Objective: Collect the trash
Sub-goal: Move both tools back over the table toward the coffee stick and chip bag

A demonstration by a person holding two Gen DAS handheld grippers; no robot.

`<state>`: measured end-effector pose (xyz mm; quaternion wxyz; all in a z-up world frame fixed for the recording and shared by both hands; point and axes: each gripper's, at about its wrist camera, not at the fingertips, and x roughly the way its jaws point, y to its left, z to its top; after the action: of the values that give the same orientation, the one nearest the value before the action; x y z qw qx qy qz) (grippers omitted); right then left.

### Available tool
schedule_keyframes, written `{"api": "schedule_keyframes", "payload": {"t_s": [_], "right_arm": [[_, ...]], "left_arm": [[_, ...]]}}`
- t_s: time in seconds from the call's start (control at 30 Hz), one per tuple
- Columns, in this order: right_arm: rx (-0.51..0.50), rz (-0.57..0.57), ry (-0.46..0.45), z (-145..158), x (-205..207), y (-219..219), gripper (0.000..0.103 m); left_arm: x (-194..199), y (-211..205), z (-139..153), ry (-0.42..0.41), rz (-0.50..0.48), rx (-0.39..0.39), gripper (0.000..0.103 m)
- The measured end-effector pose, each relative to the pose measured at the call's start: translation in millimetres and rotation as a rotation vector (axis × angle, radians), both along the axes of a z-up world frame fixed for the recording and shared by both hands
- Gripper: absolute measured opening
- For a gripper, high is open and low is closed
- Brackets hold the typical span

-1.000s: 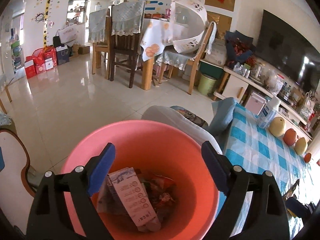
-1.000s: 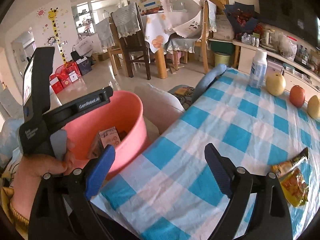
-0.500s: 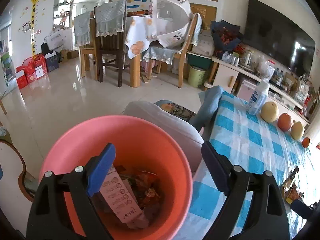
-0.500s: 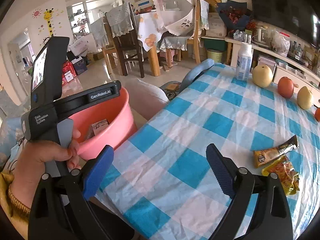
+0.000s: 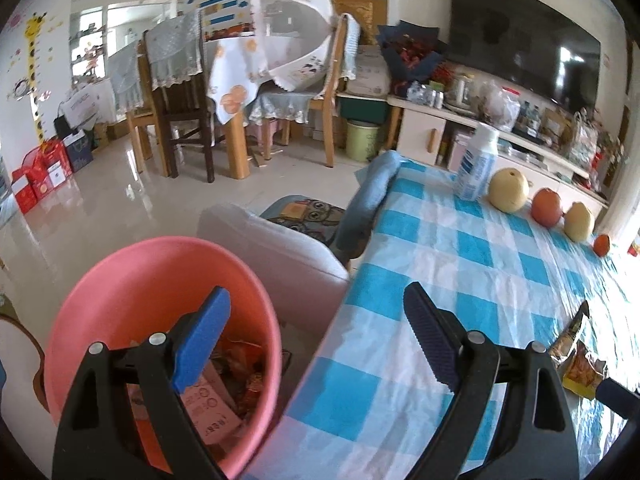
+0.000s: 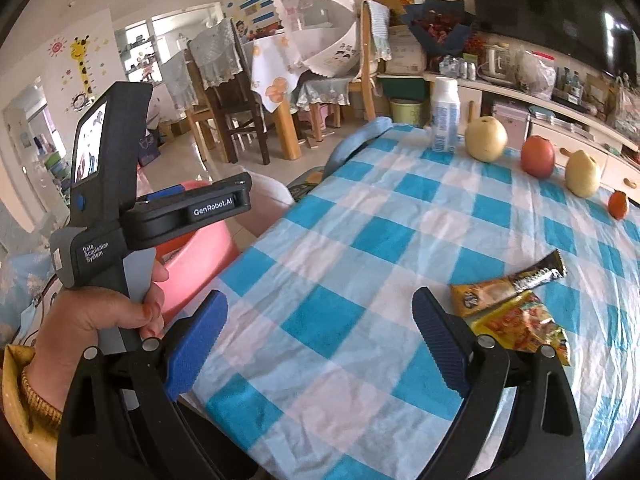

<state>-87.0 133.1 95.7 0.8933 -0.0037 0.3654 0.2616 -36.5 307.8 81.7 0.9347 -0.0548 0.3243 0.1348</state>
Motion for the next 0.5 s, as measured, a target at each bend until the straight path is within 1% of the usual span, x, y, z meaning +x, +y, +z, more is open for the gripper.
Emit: {"api": "schedule_keyframes", "payload": {"t_s": [0.27,0.5], "right_arm": [[0.033,-0.049,0.003,0.1,3.2,-34.1,0.093],[0.054,-0.084,0.008,-2.3,5.6,-60.5,0.093]], "left_arm": [[11.4,-37.5,-3.3,0.015,-0.061,0.023,0.089],[18.8,-67.8,-7.4,0.028,-0.113,0.064,0.089]]}}
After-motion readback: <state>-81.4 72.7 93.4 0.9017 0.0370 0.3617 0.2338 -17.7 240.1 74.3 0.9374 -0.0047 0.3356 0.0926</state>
